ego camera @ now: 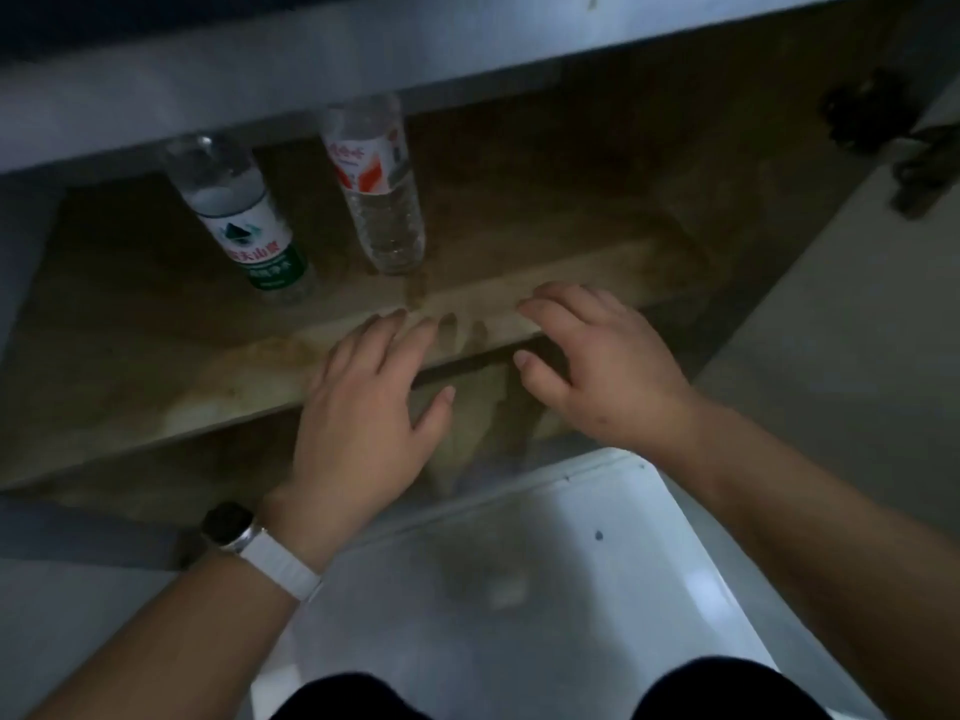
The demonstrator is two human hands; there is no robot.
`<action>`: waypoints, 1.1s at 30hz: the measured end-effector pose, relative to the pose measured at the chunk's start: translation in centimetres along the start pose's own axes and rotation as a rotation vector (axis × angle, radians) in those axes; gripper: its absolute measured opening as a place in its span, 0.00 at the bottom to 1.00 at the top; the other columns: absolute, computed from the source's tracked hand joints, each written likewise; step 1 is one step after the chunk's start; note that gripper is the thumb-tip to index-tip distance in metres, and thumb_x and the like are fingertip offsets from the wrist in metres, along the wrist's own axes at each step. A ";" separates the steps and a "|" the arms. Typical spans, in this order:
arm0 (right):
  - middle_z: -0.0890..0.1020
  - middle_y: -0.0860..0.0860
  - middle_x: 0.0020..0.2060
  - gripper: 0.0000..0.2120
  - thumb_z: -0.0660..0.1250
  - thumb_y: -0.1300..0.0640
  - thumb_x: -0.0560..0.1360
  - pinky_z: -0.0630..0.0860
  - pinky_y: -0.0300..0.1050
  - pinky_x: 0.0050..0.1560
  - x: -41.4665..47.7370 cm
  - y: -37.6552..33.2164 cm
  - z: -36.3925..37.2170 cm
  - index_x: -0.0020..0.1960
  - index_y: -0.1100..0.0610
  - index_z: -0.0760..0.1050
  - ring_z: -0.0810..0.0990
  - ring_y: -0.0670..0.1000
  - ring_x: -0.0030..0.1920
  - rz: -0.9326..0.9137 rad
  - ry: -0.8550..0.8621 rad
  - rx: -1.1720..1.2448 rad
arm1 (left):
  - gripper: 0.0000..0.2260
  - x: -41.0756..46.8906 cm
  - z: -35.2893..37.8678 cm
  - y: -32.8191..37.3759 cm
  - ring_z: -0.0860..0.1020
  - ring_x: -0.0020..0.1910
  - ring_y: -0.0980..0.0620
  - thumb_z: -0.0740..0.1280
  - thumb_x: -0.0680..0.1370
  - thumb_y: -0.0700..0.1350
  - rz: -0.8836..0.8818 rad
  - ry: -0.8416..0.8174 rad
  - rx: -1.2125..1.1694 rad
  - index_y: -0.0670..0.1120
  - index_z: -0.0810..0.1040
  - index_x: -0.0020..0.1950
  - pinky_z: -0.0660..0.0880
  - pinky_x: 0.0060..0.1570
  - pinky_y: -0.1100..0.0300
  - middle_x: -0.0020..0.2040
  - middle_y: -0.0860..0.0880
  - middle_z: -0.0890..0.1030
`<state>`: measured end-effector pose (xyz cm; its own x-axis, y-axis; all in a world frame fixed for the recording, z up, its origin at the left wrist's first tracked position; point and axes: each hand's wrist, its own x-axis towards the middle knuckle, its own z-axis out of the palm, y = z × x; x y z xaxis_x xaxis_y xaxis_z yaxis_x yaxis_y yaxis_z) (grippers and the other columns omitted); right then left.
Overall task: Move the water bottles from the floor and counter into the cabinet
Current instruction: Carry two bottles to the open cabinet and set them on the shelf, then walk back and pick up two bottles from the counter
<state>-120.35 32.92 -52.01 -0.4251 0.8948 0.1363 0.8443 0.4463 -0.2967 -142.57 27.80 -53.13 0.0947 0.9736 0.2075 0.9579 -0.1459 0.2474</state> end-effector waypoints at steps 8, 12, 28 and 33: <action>0.79 0.53 0.60 0.24 0.58 0.42 0.75 0.75 0.53 0.54 -8.7 -1.0 -11.3 0.64 0.55 0.77 0.77 0.60 0.58 0.189 -0.087 0.037 | 0.24 -3.7 -7.7 7.9 0.72 0.70 0.37 0.63 0.76 0.54 0.195 -0.126 0.035 0.45 0.78 0.69 0.68 0.67 0.43 0.69 0.40 0.76; 0.79 0.51 0.61 0.24 0.57 0.42 0.75 0.74 0.51 0.56 -12.6 -1.9 -18.8 0.64 0.53 0.77 0.77 0.58 0.59 0.283 -0.131 0.020 | 0.24 -4.4 -13.7 11.7 0.70 0.72 0.39 0.60 0.78 0.55 0.278 -0.236 0.064 0.46 0.75 0.71 0.64 0.70 0.42 0.71 0.41 0.75; 0.76 0.50 0.66 0.25 0.54 0.40 0.77 0.70 0.57 0.65 -17.7 -0.6 -49.0 0.69 0.50 0.71 0.73 0.58 0.67 0.325 -0.032 -0.080 | 0.22 5.0 -36.7 30.5 0.68 0.74 0.43 0.63 0.81 0.54 0.418 -0.163 0.092 0.49 0.71 0.74 0.65 0.72 0.42 0.73 0.44 0.73; 0.74 0.51 0.70 0.31 0.47 0.37 0.77 0.67 0.59 0.68 -19.1 1.1 -57.0 0.72 0.50 0.69 0.70 0.59 0.70 0.363 0.025 -0.123 | 0.24 8.0 -41.9 37.2 0.67 0.75 0.42 0.61 0.81 0.54 0.447 -0.082 0.046 0.48 0.70 0.75 0.65 0.72 0.42 0.74 0.43 0.72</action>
<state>-92.69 16.94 -1.05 -0.0850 0.9942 0.0666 0.9719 0.0974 -0.2141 -117.59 22.81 -2.63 0.5208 0.8280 0.2079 0.8291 -0.5486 0.1078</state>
